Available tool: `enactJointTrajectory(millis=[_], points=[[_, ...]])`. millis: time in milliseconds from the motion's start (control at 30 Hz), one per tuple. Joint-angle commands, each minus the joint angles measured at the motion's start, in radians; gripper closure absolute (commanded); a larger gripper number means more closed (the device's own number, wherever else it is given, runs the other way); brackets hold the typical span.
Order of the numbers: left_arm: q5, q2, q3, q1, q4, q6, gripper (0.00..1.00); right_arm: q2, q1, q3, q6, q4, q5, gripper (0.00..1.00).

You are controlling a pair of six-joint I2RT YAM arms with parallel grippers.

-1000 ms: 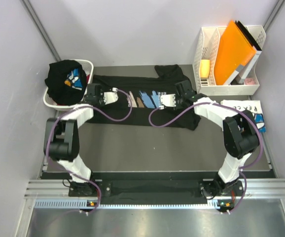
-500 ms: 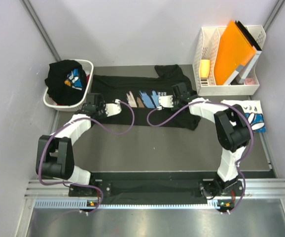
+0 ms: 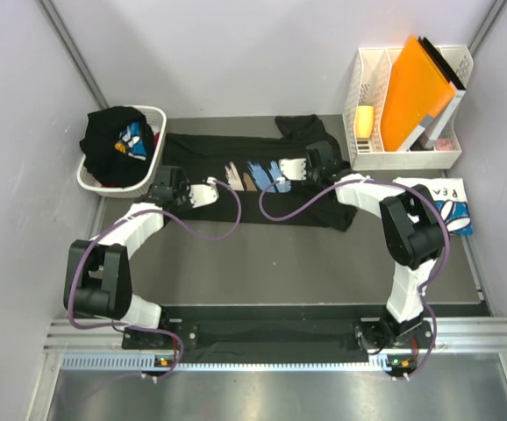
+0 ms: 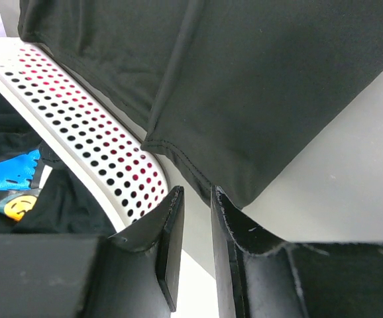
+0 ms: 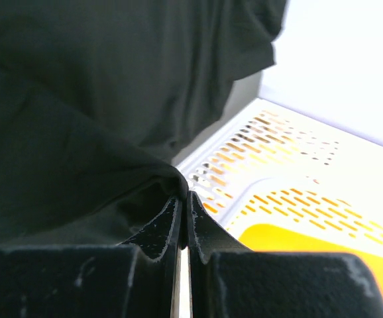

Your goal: Fold and stack the t-shirts

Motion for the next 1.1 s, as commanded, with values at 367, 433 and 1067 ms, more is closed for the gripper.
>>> enactJointTrajectory(millis=[367,433,1067], points=[[0.001,0.027,0.024,-0.031,0.001,-0.01,0.72,0.026,-0.004,0.047,-0.042,0.203,0.045,1.0],[-0.003,0.03,0.032,-0.031,-0.001,-0.009,0.72,0.042,-0.007,0.056,-0.044,0.209,0.045,1.0],[-0.01,0.062,0.058,-0.037,0.001,-0.006,0.73,0.108,-0.013,0.078,-0.064,0.307,0.063,0.99]])
